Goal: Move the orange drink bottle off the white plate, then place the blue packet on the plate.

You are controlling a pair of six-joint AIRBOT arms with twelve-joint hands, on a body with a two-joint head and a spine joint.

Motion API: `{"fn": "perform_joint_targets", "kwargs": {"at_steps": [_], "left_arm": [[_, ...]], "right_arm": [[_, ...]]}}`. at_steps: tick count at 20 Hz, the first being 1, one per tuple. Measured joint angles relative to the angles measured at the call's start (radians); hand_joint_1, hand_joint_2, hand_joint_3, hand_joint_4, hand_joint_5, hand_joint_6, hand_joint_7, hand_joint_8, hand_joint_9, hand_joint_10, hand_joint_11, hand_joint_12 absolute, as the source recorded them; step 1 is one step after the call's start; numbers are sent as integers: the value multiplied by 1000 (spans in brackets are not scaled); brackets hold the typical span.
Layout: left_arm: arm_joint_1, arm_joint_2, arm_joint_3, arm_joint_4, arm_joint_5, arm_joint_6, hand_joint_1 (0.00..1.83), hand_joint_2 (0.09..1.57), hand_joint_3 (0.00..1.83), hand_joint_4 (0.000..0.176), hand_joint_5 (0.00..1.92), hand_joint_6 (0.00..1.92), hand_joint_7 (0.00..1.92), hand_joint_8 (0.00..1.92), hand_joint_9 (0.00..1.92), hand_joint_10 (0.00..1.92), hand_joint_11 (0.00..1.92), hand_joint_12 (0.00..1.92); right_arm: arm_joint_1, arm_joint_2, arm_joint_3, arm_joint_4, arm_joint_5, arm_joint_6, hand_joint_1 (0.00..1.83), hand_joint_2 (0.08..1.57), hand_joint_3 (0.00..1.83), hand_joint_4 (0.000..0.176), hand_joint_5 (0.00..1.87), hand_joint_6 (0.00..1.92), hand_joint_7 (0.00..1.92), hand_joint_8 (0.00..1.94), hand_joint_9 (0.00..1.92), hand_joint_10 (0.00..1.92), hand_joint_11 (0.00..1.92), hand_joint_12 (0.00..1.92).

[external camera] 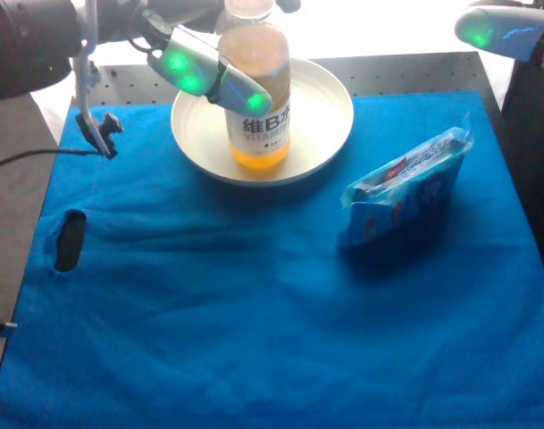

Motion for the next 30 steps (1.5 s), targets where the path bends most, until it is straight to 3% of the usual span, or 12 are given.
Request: {"fn": "perform_joint_targets", "kwargs": {"at_steps": [3,4,6,15,17,18,20,21,22,23,24,30], "left_arm": [[11,-11,17,-19,-5,0,1199,984,0,0,892,24,1013,8,1032,42,713,947],[14,-11,19,-32,-8,-1,1238,1044,0,15,1077,582,1092,620,1121,55,753,1068],[15,-11,23,-45,-7,4,1380,1067,0,0,1131,647,1064,780,961,1133,747,1259],[22,36,5,-232,-56,58,1145,1031,0,0,1176,640,716,1089,409,1506,162,1919],[20,88,-48,-237,-86,60,1080,1026,0,159,1173,645,795,736,482,1078,89,1713],[20,107,-67,-237,-101,60,1073,1029,0,173,1162,664,768,886,479,1371,192,1866],[28,138,-98,-241,-124,60,1090,1044,0,97,1127,729,853,654,582,1083,210,1713],[33,147,-110,-235,-135,55,1136,1065,1,0,1083,800,882,498,570,1011,183,1690],[36,157,-129,-221,-136,54,1232,1102,4,0,1124,587,882,1156,550,1166,185,1799],[37,188,-171,-192,-164,46,1260,1068,0,0,1241,362,989,1124,774,925,419,1539],[36,192,-177,-190,-169,42,1273,1077,0,0,1229,284,997,1193,845,1276,631,1745],[55,346,-344,-132,-240,33,1275,1081,3,0,1124,488,1036,1131,862,1031,559,1545]], "right_arm": [[0,0,0,0,1,0,596,866,7,1,365,3,453,9,551,10,486,356],[0,0,-2,-2,3,0,585,867,3,0,368,3,464,9,559,10,489,357],[0,0,-2,1,5,0,582,858,0,0,381,7,466,8,572,14,500,364],[0,0,-4,-2,6,0,580,826,0,0,432,5,496,4,587,0,390,576],[0,0,-4,0,7,0,591,825,0,0,427,2,495,8,575,5,391,571],[0,0,-4,-1,6,0,593,826,0,0,439,6,520,16,583,8,397,571],[0,-2,-6,0,7,0,617,831,0,0,434,2,504,6,554,0,358,557],[0,-4,-6,-3,7,0,612,825,0,0,439,3,499,3,543,0,344,554],[0,-5,-6,-4,5,0,599,817,0,2,439,3,476,0,540,0,344,555],[0,-5,-6,-2,7,0,573,817,0,8,441,3,477,4,544,5,352,554],[0,-5,-6,-2,6,0,572,814,0,11,441,3,500,13,547,7,349,552],[0,-5,-6,-4,6,0,578,815,0,5,445,3,493,0,592,17,386,562]]}}
